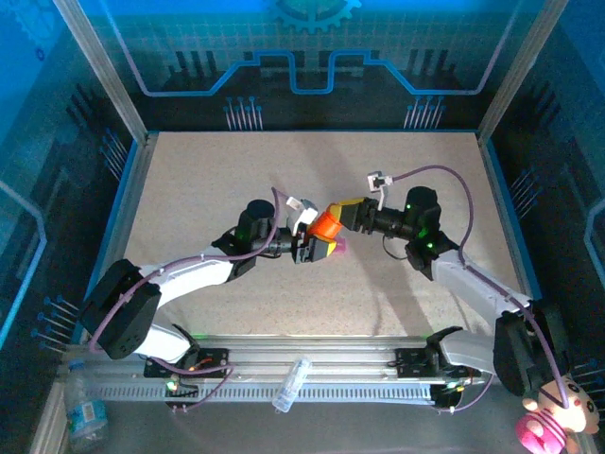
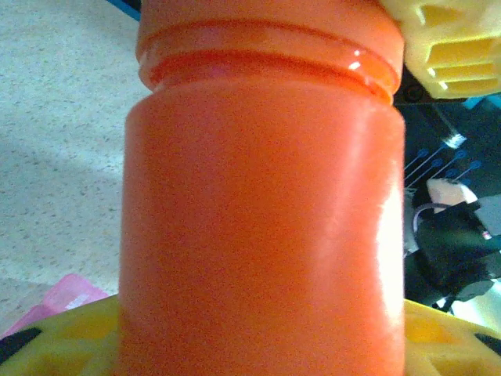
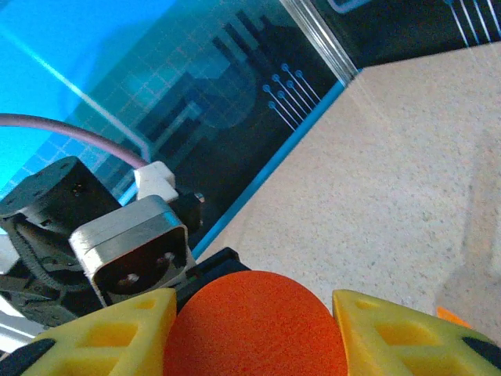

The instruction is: Sort the pills into containers

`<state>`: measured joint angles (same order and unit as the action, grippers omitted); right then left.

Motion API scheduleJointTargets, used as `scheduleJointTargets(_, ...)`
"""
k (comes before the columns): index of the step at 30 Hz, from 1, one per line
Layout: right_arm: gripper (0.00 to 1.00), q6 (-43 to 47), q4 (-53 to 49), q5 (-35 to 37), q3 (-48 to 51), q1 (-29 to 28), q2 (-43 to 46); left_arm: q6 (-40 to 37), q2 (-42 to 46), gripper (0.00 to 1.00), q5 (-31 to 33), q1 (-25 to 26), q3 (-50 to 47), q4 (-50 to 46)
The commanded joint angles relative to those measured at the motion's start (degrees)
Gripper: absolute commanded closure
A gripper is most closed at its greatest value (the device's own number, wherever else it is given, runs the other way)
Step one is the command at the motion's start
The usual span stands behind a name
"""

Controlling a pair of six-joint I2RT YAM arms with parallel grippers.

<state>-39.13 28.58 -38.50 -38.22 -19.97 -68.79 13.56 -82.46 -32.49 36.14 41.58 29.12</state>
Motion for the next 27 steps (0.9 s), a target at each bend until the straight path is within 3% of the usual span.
scheduleJointTargets(1,0.52,0.7,5.7,-1.1,1.1,1.6,0.0,3.2,2.0,1.00,-2.5,-0.8,-0.9,5.2)
scheduleJointTargets(7,0.50,-5.1,9.4,1.3,2.9,0.9,1.1,2.6,1.9,1.00,-1.1,-1.0,-0.7,5.0)
scheduleJointTargets(11,0.48,-4.7,4.1,2.7,1.1,-1.0,1.9,1.8,1.9,1.00,0.0,-0.9,-0.4,4.5)
scheduleJointTargets(18,0.12,-2.1,-7.6,8.8,-1.9,-3.5,5.6,-0.5,2.5,1.00,2.5,-1.1,0.2,1.8)
scheduleJointTargets(21,0.06,-3.6,-12.5,13.4,-2.8,-3.2,7.9,-2.8,2.6,1.00,3.7,-1.0,0.7,-1.0)
scheduleJointTargets(27,0.05,-11.7,-31.5,25.3,-8.0,-3.0,8.2,-8.0,2.6,1.00,7.5,-0.9,2.4,-7.5)
